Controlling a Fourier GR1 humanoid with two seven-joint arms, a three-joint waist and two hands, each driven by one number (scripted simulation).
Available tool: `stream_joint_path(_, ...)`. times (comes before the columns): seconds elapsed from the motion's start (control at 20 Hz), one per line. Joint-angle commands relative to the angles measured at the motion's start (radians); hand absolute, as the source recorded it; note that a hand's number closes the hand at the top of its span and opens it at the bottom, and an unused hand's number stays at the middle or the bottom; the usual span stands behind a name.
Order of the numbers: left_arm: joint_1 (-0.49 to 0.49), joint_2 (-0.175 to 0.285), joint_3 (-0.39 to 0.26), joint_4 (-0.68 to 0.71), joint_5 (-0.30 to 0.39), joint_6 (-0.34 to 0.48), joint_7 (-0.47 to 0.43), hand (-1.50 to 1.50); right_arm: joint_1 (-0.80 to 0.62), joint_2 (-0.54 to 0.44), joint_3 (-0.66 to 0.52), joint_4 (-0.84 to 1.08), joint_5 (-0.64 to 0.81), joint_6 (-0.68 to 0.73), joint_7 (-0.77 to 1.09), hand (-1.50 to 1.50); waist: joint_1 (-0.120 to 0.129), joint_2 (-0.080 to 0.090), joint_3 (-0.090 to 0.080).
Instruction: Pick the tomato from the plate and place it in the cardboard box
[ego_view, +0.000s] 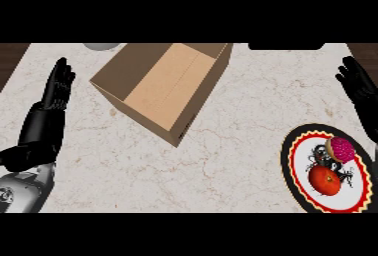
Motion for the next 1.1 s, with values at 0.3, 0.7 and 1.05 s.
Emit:
stream_joint_path(0.3,0.06,-0.017,-0.082,0.063,0.036,-0.096,0.062,0.0,0.039,0.14,-0.259,-0.097,0.056,-0.548,-0.08,-1.5,-0.2,-0.142,0.006)
stream_joint_path(0.7,0.058,-0.028,-0.162,0.029,0.056,-0.183,0.098,0.0,0.486,0.084,0.105,0.166,0.685,-0.862,0.23,-1.5,-0.067,-0.029,-0.018)
stream_joint_path(1.05,0.057,-0.028,-0.171,0.044,0.054,-0.209,0.098,0.0,0.558,0.098,0.177,0.049,0.908,-0.867,0.522,-1.5,-0.044,-0.029,-0.024)
